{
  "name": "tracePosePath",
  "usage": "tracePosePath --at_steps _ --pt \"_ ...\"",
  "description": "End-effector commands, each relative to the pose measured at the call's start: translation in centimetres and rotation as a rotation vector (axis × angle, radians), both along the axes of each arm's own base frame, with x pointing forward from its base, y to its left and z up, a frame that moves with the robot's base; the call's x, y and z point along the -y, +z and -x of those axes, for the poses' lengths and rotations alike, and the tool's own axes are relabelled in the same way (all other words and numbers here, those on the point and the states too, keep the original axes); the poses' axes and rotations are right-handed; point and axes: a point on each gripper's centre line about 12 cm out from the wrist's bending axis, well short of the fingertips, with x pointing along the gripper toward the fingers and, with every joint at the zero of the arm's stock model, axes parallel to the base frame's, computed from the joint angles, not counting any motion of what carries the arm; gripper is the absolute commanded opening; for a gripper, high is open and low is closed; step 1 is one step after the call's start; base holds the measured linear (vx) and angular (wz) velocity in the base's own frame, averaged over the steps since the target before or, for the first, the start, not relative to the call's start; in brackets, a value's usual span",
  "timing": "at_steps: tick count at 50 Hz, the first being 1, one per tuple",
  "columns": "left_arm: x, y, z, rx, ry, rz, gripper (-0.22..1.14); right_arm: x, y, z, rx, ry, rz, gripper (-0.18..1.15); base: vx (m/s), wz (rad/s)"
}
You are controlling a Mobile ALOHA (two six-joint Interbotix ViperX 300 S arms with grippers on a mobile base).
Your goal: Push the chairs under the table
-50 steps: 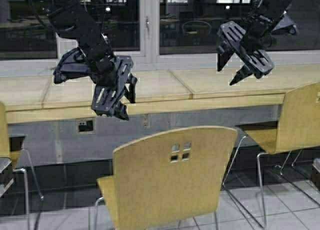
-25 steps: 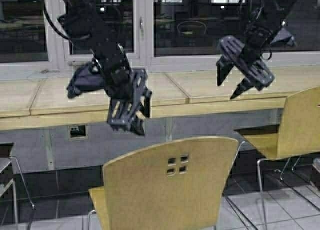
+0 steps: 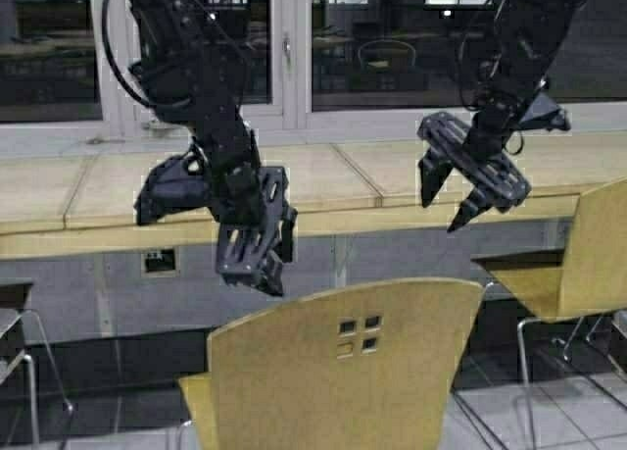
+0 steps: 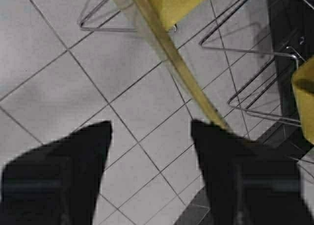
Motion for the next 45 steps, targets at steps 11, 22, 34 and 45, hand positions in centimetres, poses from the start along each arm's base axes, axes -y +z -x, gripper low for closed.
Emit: tracePosePath --at_steps 11,22,34,45 --pt "1.3 -1.1 -2.6 0.032 0.025 0.02 0.87 -0.7 -1.7 -3.3 0.025 -0.011 -0.011 0.86 0.02 0.01" --pt "0.9 -2.8 -3.5 0.02 0.046 0.009 0.87 -1.1 -4.3 -4.2 -0.007 -0.005 -0.01 0.86 0.01 0.01" --pt "0.0 -4.7 -4.5 0.003 0.074 -0.006 0.87 -1.2 -7.0 -4.9 -0.035 -0.007 -0.005 0.86 0.02 0.01" --pt "0.2 -6.2 -5.3 0.002 0.081 -0.008 0.87 -1.3 -8.4 -4.9 -0.058 -0.006 -0.005 0.86 0.02 0.02"
